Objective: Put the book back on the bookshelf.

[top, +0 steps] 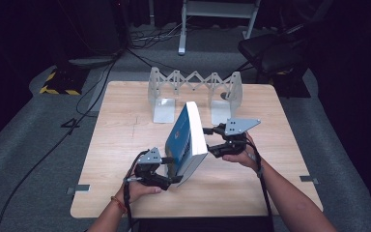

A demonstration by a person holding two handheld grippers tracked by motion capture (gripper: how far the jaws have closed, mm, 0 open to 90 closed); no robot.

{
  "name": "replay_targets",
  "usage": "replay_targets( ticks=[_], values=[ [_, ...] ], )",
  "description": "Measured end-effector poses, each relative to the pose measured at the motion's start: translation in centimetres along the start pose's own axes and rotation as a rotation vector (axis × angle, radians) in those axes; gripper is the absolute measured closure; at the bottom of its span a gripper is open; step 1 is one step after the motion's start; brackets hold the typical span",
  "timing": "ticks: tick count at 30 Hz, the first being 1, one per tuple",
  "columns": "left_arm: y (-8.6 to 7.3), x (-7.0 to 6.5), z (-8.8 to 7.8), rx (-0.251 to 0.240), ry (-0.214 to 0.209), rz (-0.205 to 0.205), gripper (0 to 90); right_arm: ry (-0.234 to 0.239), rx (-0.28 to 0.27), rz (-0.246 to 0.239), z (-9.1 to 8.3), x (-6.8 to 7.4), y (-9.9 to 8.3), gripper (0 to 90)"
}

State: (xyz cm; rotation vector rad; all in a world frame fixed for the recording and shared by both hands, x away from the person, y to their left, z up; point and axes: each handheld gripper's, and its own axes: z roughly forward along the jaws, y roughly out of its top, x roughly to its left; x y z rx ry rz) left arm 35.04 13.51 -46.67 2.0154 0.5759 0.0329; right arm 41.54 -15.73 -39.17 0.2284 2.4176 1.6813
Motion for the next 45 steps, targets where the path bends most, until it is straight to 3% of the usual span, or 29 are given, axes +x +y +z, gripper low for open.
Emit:
replay_targets(
  ticks=[1, 7, 14, 22, 29, 32, 35, 38, 41, 42, 44, 45],
  values=[
    [0.2, 0.4, 0.3, -0.011, -0.030, -0.014, 14.4, -0.012, -0.002, -0.019, 0.0, 0.2, 0.0, 43.5],
    [1.5, 0.8, 0.9, -0.034, -0.082, -0.023, 6.6, -0.008, -0.011, -0.009, -0.6, -0.1, -0.7, 43.7],
    [2.5, 0.3, 1.6, -0.036, -0.081, -0.011, 0.4, -0.034, 0.002, -0.045, -1.3, 0.1, -0.9, 43.7],
    [3.0, -0.1, 2.3, -0.055, -0.124, -0.012, 0.1, -0.028, -0.026, -0.056, -1.7, 1.0, -0.6, 43.7],
    [4.5, -1.1, 4.6, -0.061, -0.154, 0.024, 0.1, -0.062, -0.023, -0.048, -3.2, 1.3, -0.5, 43.8],
    [4.8, -1.8, 4.9, -0.080, -0.124, 0.044, 0.2, -0.093, -0.027, -0.034, -4.1, 1.4, -0.7, 43.9],
    [4.7, -2.6, 4.0, -0.125, -0.087, 0.068, 5.0, -0.134, -0.039, -0.030, -4.3, 2.0, -0.9, 45.3],
    [4.3, -4.3, 2.9, -0.139, -0.026, 0.095, 10.9, -0.121, -0.064, -0.015, -4.3, 2.5, -1.0, 45.5],
    [3.7, -5.5, 2.7, -0.122, 0.036, 0.121, 13.0, -0.109, -0.066, -0.026, -4.2, 3.2, -0.9, 45.5],
    [3.5, -6.0, 2.6, -0.121, 0.063, 0.115, 13.8, -0.108, -0.059, -0.033, -4.1, 3.4, -0.8, 45.5],
    [3.3, -6.2, 2.5, -0.126, 0.069, 0.102, 13.7, -0.099, -0.052, -0.036, -4.0, 3.6, -0.8, 45.5],
    [3.1, -6.6, 2.5, -0.121, 0.106, 0.104, 14.4, -0.098, -0.052, -0.034, -3.8, 3.7, -0.8, 45.5]
  ],
)
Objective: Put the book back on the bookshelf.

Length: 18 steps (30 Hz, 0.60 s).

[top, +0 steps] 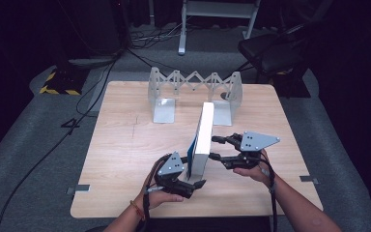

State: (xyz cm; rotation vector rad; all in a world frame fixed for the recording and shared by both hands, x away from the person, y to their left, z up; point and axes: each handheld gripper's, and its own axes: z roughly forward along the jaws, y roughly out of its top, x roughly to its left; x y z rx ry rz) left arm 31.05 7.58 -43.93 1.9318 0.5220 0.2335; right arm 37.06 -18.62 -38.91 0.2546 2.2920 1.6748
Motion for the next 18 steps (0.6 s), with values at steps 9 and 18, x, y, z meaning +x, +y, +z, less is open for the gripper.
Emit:
replay_targets(
  ticks=[9, 18],
  values=[
    [-1.0, -2.5, 1.4, -0.021, 0.267, -0.018, 16.7, 0.009, 0.021, 0.001, 1.6, 0.8, -1.0, 41.5],
    [-1.4, -1.8, 2.2, -0.064, 0.382, -0.071, 36.0, -0.020, 0.030, 0.031, 2.4, 0.3, -1.7, 39.6]
  ],
)
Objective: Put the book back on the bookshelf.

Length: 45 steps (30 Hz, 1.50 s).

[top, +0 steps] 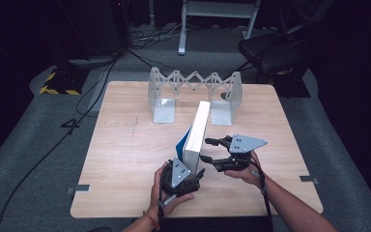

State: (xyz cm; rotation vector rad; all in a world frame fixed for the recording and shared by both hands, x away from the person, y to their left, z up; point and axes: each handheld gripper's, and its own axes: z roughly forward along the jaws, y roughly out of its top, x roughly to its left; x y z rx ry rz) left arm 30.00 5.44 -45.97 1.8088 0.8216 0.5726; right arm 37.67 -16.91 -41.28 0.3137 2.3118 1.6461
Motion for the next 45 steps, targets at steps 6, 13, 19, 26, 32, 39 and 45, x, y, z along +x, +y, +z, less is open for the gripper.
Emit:
replay_targets(
  ticks=[6, 13, 19, 26, 32, 39, 45],
  values=[
    [0.0, 0.7, -0.5, 0.005, -0.021, 0.011, 44.5, -0.030, 0.023, -0.008, 0.2, -0.4, -0.2, 39.6],
    [-0.2, 2.4, -1.2, 0.018, -0.046, -0.013, 56.6, -0.054, 0.064, 0.018, -1.3, -2.4, -1.8, 37.7],
    [-0.1, 3.5, -1.3, 0.026, -0.073, -0.026, 58.6, -0.071, 0.151, 0.069, -3.3, -4.7, -3.7, 34.8],
    [-0.2, 5.1, -1.4, 0.028, -0.100, -0.015, 59.3, -0.132, 0.324, 0.106, -7.0, -7.3, -8.1, 36.2],
    [-0.2, 6.3, -1.4, 0.026, -0.112, 0.012, 59.1, -0.147, 0.370, 0.171, -8.8, -9.1, -10.3, 38.2],
    [-0.2, 7.2, -1.3, 0.014, -0.124, 0.034, 57.5, -0.123, 0.408, 0.164, -8.1, -9.1, -11.6, 37.8],
    [0.1, 7.2, -1.1, -0.004, -0.116, 0.029, 53.8, -0.123, 0.387, 0.187, -7.7, -9.4, -12.6, 37.4]
  ],
)
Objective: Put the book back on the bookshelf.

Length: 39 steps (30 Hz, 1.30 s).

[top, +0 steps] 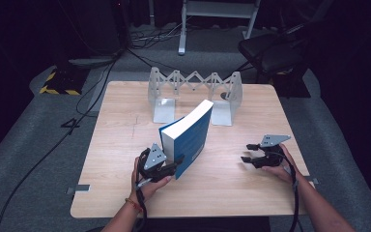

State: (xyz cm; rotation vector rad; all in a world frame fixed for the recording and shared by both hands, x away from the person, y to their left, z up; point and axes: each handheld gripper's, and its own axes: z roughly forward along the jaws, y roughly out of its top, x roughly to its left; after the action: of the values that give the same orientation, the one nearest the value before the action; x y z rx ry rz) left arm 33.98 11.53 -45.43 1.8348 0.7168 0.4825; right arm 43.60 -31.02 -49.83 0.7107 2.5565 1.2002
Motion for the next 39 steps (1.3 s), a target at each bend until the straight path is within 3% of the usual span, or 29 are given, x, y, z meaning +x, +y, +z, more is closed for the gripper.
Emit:
replay_targets(
  ticks=[9, 12, 15, 17, 21, 26, 28, 35, 38, 39],
  values=[
    [1.3, 0.0, 0.1, -0.042, -0.001, -0.001, 52.8, -0.030, 0.026, 0.014, 0.5, -0.1, -0.3, 31.5],
    [2.2, 0.2, -0.2, -0.074, -0.024, -0.005, 52.9, -0.038, 0.029, 0.023, 0.5, -0.2, -0.3, 29.7],
    [2.7, 0.3, -0.5, -0.067, -0.040, 0.018, 54.7, -0.042, 0.030, 0.031, 0.5, -0.1, -0.3, 29.6],
    [2.7, 0.5, -0.5, -0.064, -0.056, 0.006, 56.1, -0.049, 0.029, 0.034, 0.5, -0.2, -0.3, 29.6],
    [2.9, 0.8, -0.4, -0.054, -0.123, -0.027, 59.6, -0.055, 0.030, 0.039, 0.5, -0.1, -0.3, 28.1],
    [3.0, 0.2, 0.0, -0.059, -0.182, -0.027, 59.8, -0.054, 0.037, 0.033, 0.4, -0.5, -0.4, 24.6],
    [3.3, -0.7, 0.2, -0.050, -0.215, -0.004, 59.4, -0.041, 0.042, 0.025, 0.4, -0.5, -0.4, 22.8],
    [3.7, -2.5, 1.1, -0.052, -0.357, -0.005, 59.7, -0.026, 0.047, 0.012, 0.4, -0.4, -0.3, 22.6],
    [4.0, -3.2, 1.6, -0.049, -0.415, 0.015, 59.7, -0.001, 0.049, -0.006, 0.3, -0.2, -0.4, 22.9],
    [4.1, -3.5, 1.7, -0.042, -0.427, 0.039, 59.7, 0.008, 0.046, -0.017, 0.3, -0.1, -0.4, 23.1]
  ],
)
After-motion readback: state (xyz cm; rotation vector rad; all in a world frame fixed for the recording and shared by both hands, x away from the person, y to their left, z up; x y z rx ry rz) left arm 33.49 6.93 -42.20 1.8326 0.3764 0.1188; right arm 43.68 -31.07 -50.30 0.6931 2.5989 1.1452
